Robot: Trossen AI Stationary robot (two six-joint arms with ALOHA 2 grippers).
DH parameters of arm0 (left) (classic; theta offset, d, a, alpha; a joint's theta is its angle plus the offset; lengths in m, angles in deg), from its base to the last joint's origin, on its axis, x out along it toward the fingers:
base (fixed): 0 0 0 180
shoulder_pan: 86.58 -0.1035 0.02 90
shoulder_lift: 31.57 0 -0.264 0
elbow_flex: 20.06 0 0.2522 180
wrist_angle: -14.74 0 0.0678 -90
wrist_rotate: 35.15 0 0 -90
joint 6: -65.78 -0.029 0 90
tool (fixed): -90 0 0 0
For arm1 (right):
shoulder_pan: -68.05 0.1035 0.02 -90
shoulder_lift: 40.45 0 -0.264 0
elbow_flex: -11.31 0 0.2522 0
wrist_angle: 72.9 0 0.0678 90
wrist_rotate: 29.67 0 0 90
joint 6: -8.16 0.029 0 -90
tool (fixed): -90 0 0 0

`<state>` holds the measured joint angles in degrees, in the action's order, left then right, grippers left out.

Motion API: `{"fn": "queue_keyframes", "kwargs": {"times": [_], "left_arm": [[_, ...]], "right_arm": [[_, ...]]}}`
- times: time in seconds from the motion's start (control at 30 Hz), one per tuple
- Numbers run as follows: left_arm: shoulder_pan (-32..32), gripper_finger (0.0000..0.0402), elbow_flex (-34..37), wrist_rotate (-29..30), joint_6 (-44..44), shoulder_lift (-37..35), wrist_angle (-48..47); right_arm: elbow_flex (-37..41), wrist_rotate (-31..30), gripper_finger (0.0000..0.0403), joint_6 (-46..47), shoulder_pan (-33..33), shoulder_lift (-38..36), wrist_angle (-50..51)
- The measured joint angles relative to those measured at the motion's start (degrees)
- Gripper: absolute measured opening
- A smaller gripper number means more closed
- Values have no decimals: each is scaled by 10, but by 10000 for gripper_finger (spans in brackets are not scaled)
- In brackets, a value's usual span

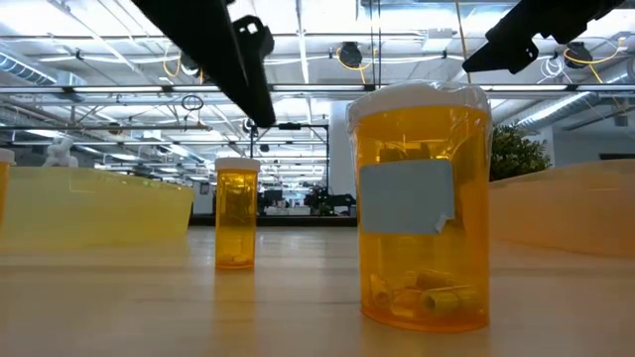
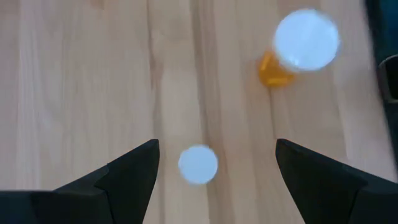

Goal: Pick and place medicine bottles into bin by pill shape (circle, oval)
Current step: Put the small orange pill bottle into the yellow bin

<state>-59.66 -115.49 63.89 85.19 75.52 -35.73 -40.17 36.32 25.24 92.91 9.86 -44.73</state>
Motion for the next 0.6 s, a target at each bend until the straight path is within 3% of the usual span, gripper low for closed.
{"fn": "queue_keyframes", "kwargs": {"times": [0.6], "left_arm": [[3, 326, -12, 45, 46, 54, -24]], "right_arm": [[0, 2, 281, -2, 0, 0, 1]]}}
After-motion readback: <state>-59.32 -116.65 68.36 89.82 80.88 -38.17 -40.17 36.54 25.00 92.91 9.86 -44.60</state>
